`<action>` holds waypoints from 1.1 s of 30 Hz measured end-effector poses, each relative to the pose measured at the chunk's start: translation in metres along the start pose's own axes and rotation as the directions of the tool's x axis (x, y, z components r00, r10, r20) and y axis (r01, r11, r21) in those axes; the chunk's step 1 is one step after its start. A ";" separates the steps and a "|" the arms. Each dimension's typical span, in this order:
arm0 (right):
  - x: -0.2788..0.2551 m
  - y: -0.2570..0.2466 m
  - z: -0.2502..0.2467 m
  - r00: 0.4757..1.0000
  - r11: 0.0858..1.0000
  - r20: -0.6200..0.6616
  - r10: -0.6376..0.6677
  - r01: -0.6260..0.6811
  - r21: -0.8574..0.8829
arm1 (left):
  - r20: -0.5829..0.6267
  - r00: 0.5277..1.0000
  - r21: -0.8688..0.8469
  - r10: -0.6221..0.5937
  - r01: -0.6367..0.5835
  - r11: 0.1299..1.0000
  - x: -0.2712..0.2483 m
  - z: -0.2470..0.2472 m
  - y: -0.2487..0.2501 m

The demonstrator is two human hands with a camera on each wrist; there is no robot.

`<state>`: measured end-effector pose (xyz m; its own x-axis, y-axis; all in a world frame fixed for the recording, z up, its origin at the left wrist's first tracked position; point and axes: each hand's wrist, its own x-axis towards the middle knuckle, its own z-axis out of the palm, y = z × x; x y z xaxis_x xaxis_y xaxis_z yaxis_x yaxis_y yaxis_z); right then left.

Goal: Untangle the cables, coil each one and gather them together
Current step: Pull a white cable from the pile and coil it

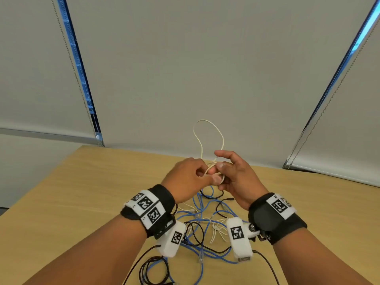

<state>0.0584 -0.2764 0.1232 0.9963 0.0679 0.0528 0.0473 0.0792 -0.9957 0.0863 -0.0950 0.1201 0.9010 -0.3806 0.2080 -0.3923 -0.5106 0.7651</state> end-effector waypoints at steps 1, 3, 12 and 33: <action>0.000 -0.002 0.003 1.000 0.998 0.020 -0.017 0.018 -0.058 | 0.025 1.000 -0.032 -0.003 0.004 0.999 0.001 0.003 -0.001; 0.000 -0.004 0.004 0.999 0.989 -0.005 -0.034 0.033 -0.145 | 0.031 0.999 -0.133 -0.009 0.013 0.991 0.001 0.003 -0.007; 0.006 0.023 -0.035 0.922 0.961 -0.277 0.270 -0.277 0.017 | -0.049 0.978 -0.965 -0.204 0.007 0.263 -0.007 -0.030 -0.035; 0.009 -0.084 0.009 0.961 0.473 0.148 -0.235 0.246 -0.846 | -0.086 0.982 0.051 0.167 -0.163 0.985 0.025 -0.050 0.019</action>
<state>0.0631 -0.2734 0.2076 0.9354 0.1935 0.2961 0.3281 -0.7872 -0.5222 0.1108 -0.0758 0.1703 0.8354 -0.3925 0.3848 -0.5429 -0.4802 0.6890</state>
